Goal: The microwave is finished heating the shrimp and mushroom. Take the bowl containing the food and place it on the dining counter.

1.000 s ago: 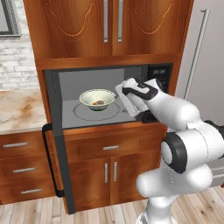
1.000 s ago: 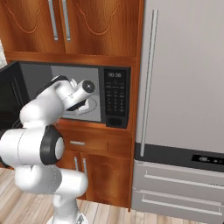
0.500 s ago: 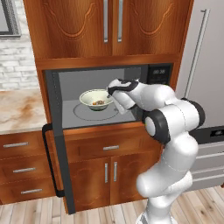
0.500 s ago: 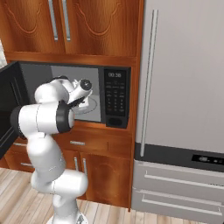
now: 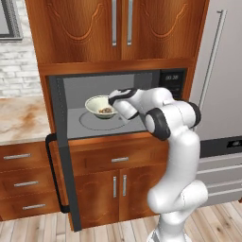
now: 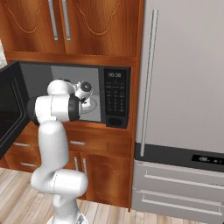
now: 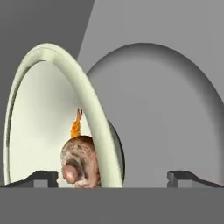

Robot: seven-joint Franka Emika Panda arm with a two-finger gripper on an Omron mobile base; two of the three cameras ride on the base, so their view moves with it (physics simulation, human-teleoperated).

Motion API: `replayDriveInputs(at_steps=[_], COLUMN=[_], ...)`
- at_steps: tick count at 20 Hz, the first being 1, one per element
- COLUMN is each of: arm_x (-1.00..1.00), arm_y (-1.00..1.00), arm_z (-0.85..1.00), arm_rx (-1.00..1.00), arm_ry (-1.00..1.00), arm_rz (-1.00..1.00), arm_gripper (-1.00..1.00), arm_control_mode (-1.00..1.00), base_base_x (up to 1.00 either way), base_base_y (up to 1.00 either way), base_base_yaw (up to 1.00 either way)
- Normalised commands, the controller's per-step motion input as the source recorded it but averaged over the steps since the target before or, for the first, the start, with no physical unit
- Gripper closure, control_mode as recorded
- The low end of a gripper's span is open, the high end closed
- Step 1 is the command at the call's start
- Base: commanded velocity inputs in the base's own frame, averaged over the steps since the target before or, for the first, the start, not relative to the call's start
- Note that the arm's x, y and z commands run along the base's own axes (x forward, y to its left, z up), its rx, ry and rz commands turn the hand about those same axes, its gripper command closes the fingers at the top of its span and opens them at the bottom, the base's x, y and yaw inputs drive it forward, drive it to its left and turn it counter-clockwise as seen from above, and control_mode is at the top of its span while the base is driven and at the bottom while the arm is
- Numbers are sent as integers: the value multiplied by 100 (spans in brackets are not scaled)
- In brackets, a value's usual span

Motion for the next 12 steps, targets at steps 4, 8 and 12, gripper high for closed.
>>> replayDriveInputs(at_steps=[4,8,12], arm_x=[53,16,0], arm_y=[4,2,0], arm_z=[-32,-13,0], arm_rx=[-3,-1,0], arm_ry=[0,0,0], arm_rz=[-3,0,0], arm_gripper=[-100,100,100], arm_control_mode=[-100,-100,-100], base_base_x=[0,0,0], base_base_y=[0,0,0], base_base_yaw=[0,0,0])
